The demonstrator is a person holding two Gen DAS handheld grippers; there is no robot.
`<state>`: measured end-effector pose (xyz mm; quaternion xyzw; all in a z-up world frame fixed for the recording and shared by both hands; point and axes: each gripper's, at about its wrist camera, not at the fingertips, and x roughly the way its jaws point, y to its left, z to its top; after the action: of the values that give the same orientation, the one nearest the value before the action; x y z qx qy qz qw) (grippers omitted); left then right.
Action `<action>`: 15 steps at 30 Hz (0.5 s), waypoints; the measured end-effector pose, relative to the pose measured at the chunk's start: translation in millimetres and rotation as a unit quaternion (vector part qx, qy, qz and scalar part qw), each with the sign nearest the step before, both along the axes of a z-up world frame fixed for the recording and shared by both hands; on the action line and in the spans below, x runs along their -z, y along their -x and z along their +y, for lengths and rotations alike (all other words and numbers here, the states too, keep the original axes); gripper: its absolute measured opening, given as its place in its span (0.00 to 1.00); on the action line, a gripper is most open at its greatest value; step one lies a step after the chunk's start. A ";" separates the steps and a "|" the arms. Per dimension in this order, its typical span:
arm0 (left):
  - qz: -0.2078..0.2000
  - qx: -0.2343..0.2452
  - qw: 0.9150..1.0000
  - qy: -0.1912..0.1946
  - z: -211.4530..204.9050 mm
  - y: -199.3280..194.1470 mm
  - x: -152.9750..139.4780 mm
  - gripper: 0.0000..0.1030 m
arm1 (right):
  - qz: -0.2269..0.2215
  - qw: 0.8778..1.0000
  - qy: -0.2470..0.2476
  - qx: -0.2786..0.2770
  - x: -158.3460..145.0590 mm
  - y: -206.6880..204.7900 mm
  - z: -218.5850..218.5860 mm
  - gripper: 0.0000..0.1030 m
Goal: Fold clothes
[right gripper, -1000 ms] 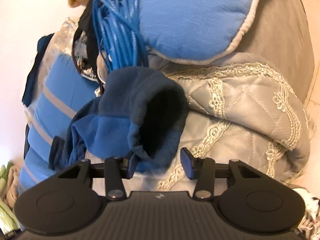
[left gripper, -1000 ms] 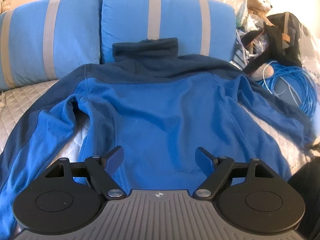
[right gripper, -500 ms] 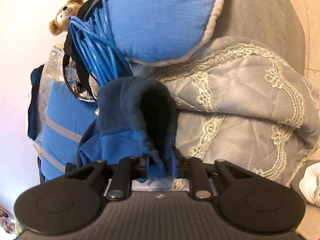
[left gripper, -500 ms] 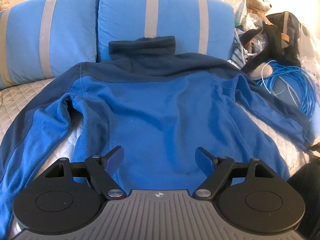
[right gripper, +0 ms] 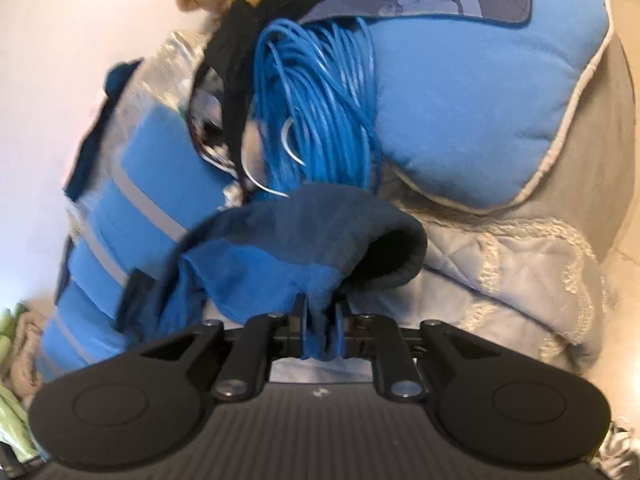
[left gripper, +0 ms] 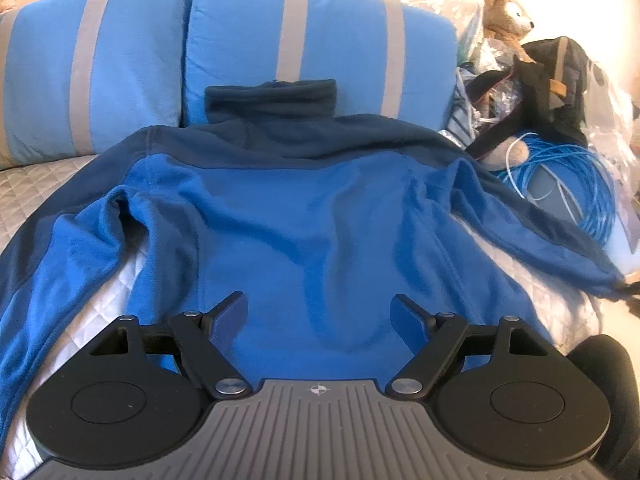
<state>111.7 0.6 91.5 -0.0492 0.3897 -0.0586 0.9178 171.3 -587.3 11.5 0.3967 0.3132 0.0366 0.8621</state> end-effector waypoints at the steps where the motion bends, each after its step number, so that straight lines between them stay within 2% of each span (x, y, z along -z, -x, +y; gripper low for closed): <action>1: 0.000 0.003 1.000 0.001 -1.6 1.3 -0.2 0.76 | 0.009 1.000 0.003 0.001 3.8 0.4 -1.2 0.22; 4: -0.001 0.006 1.000 0.005 -4.8 5.7 -1.0 0.76 | 0.023 1.000 -0.010 0.018 22.0 5.8 -6.4 0.36; 6: -0.002 0.007 1.000 0.009 -5.6 7.6 -1.5 0.76 | 0.017 0.999 -0.022 0.028 32.3 13.8 -11.6 0.45; 9: -0.002 0.008 1.000 0.015 -7.1 9.0 -1.7 0.76 | -0.005 0.999 -0.037 0.033 38.1 22.0 -17.3 0.54; 13: -0.001 0.017 1.000 0.013 -14.4 4.7 -1.1 0.76 | -0.030 0.997 -0.058 0.030 38.6 19.1 -16.5 0.54; 14: -0.001 0.019 1.000 0.013 -16.2 3.5 -1.1 0.76 | -0.034 0.997 -0.055 0.033 37.3 14.2 -14.7 0.51; 15: -0.002 0.020 1.000 0.013 -17.8 2.4 -1.1 0.76 | -0.033 0.997 -0.058 0.034 37.5 9.5 -14.6 0.42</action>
<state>109.3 -17.2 92.6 -0.0538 0.3882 -0.0819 0.9163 161.8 -601.9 -26.0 0.4547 0.2682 0.0386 0.8484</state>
